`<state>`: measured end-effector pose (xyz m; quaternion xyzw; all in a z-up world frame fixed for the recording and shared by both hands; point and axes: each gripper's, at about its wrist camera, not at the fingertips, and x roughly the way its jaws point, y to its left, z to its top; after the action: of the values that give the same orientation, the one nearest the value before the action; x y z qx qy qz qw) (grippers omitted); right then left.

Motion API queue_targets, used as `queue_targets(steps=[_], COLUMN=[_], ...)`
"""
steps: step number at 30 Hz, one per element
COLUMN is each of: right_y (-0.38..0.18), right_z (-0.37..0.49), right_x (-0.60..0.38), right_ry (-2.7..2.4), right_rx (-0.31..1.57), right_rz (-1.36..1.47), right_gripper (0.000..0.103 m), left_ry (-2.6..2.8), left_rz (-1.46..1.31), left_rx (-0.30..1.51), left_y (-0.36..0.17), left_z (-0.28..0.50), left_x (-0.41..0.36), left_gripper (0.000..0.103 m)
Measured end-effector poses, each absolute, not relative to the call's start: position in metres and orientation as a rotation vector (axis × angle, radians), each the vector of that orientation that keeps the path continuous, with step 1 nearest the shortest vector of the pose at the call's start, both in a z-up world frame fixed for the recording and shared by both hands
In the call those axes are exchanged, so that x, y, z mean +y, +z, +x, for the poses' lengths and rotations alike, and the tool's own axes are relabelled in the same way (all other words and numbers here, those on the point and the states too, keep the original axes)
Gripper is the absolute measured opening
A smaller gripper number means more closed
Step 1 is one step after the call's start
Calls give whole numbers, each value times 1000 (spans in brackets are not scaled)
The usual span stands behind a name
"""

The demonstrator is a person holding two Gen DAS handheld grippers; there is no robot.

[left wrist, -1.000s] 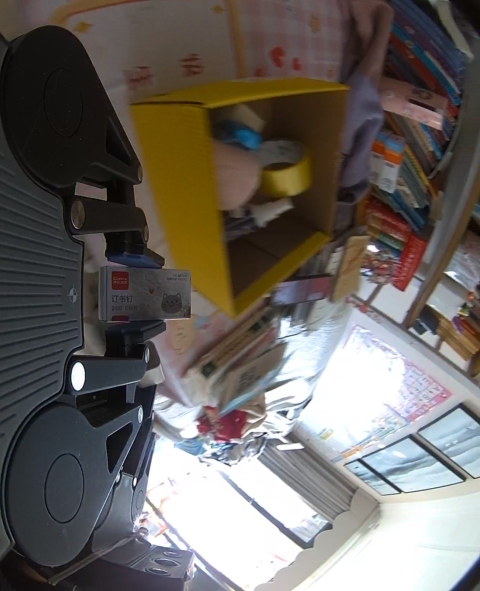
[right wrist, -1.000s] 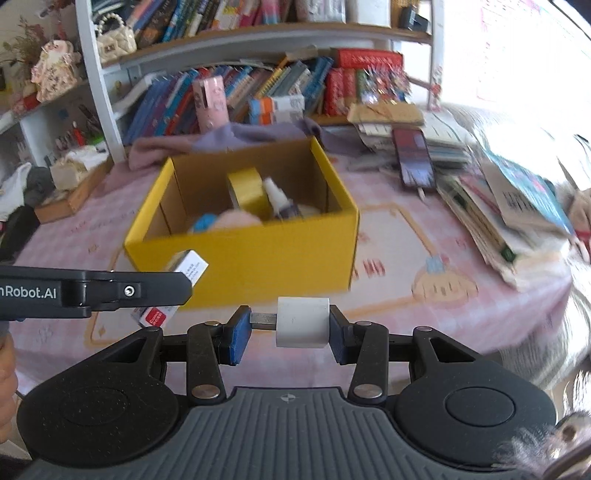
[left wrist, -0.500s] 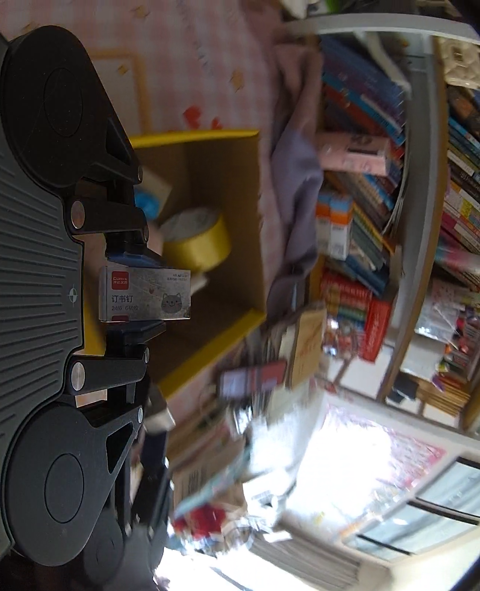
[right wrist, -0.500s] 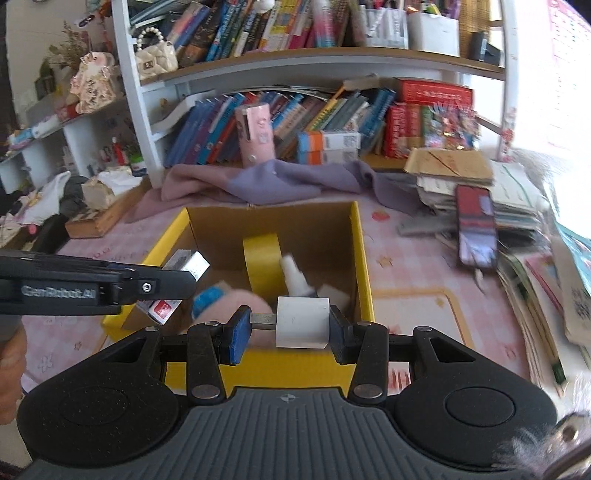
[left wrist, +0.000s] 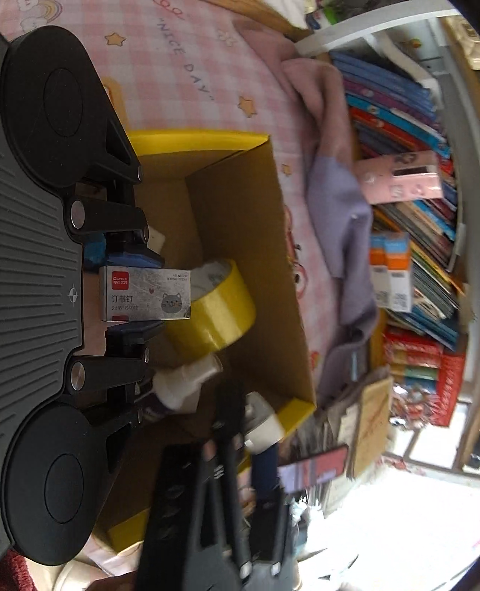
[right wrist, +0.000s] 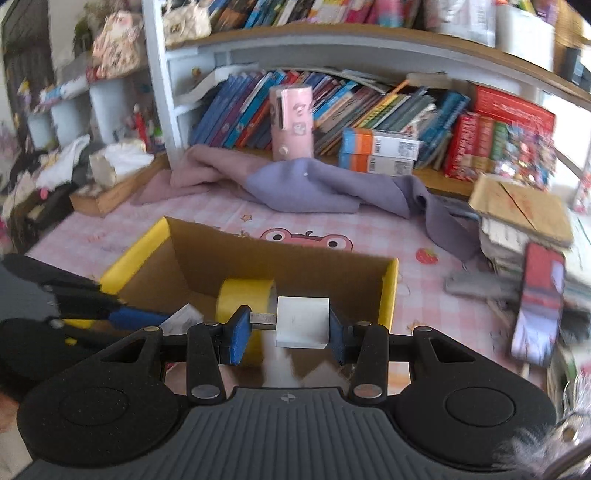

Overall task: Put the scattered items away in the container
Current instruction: 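Lower the block and card into the yellow box and open both tools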

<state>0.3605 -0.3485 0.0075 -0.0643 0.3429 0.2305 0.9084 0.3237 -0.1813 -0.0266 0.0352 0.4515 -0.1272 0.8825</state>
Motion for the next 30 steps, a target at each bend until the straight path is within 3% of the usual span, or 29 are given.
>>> queue_targets(steps=[9, 11, 13, 16, 19, 22, 30], right_y=[-13, -14, -13, -10, -2, 8, 35], right_z=[408, 410, 409, 405, 398, 384, 340], right_x=[-343, -344, -345, -348, -350, -355, -376], right_ry=[561, 570, 572, 581, 579, 563, 494], right_rx=[820, 821, 822, 807, 780, 736, 634], right_rz=[-180, -172, -160, -135, -122, -108, -64], right_gripper=[41, 41, 42, 42, 44, 49, 53], left_ry=[-235, -238, -246, -262, -255, -234, -134], left_rz=[-19, -31, -31, -24, -7, 2, -69], left_rx=[961, 941, 902, 834, 778, 722, 653], left_y=[-34, -31, -25, -12, 3, 16, 34], left_z=[329, 325, 318, 309, 299, 287, 251], left_x=[-176, -176, -179, -183, -186, -183, -158], left_gripper=[33, 39, 55, 63, 65, 75, 79])
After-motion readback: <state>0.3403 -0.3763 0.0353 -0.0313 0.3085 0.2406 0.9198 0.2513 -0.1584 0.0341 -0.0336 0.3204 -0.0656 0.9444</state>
